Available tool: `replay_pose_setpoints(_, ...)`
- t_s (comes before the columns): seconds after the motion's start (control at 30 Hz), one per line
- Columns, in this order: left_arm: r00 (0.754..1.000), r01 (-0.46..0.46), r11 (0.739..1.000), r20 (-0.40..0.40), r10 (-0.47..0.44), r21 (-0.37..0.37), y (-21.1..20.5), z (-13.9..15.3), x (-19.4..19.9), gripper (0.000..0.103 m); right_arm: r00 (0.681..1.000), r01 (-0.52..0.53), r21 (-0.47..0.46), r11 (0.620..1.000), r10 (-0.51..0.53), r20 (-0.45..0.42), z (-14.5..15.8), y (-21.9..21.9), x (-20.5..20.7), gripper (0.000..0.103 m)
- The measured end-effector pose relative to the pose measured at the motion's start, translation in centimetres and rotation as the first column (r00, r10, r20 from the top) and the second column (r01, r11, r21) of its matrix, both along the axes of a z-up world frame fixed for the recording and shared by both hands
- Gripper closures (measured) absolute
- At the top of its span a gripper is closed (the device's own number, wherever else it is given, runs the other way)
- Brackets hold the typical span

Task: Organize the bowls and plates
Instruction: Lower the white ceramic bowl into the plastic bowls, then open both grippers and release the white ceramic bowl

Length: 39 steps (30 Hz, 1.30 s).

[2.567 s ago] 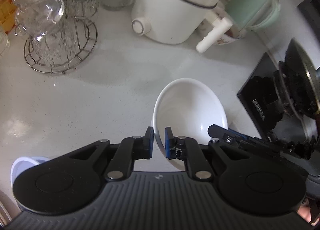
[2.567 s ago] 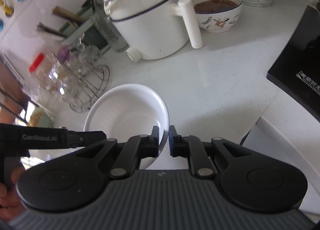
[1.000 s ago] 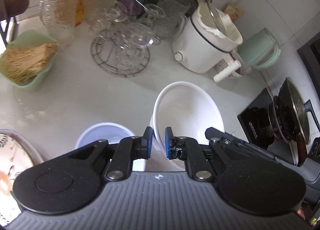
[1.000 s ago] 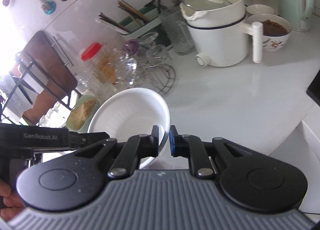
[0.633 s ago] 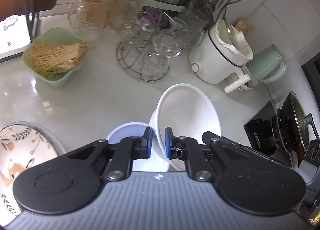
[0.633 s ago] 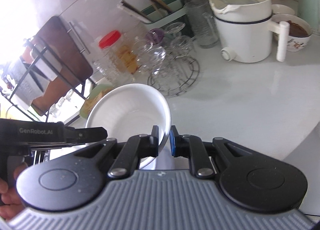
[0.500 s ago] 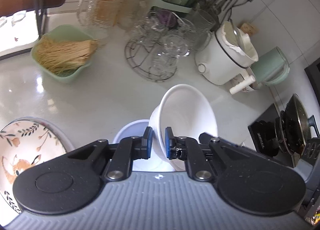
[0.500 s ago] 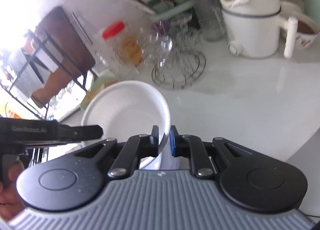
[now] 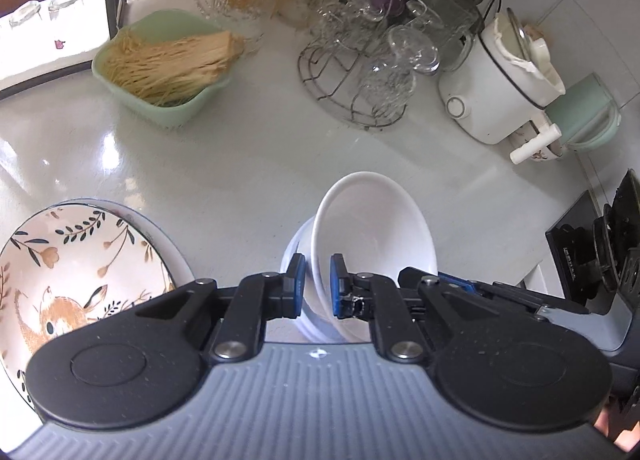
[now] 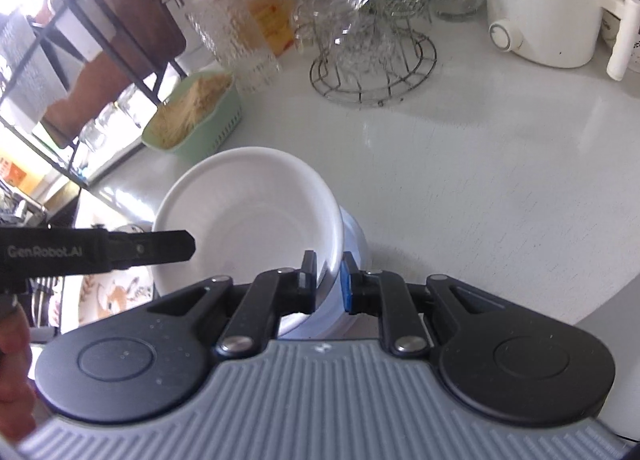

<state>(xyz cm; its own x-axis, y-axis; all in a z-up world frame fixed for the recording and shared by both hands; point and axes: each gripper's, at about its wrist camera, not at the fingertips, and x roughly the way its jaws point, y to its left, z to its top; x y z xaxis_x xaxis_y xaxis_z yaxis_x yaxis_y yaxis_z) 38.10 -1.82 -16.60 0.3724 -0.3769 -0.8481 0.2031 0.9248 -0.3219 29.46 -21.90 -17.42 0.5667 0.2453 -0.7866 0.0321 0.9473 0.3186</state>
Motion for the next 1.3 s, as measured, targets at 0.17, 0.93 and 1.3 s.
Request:
replay_pose_setpoints(0.17,1.0,0.007,1.0,-0.01,-0.007,0.022,-0.1,-0.6,0.3,0.089,1.0,0.006,-0.015,1.0,-0.006,-0.005,-0.5,0.4,0.0,0.087)
replay_pose_setpoints(0.93,0.999,-0.014,1.0,-0.051,0.015,0.016,1.1,-1.1,1.6,0.048,0.992,0.112,0.056,0.992,-0.114,0.043,0.8,-1.9,-0.3,0.047)
replay_pose_setpoints(1.3,0.995,0.021,1.0,-0.093,-0.02,0.009,0.5,-2.5,2.4,0.046,0.987,0.142,0.148,0.979,-0.129,-0.094,-3.3,-2.6,1.0,0.056)
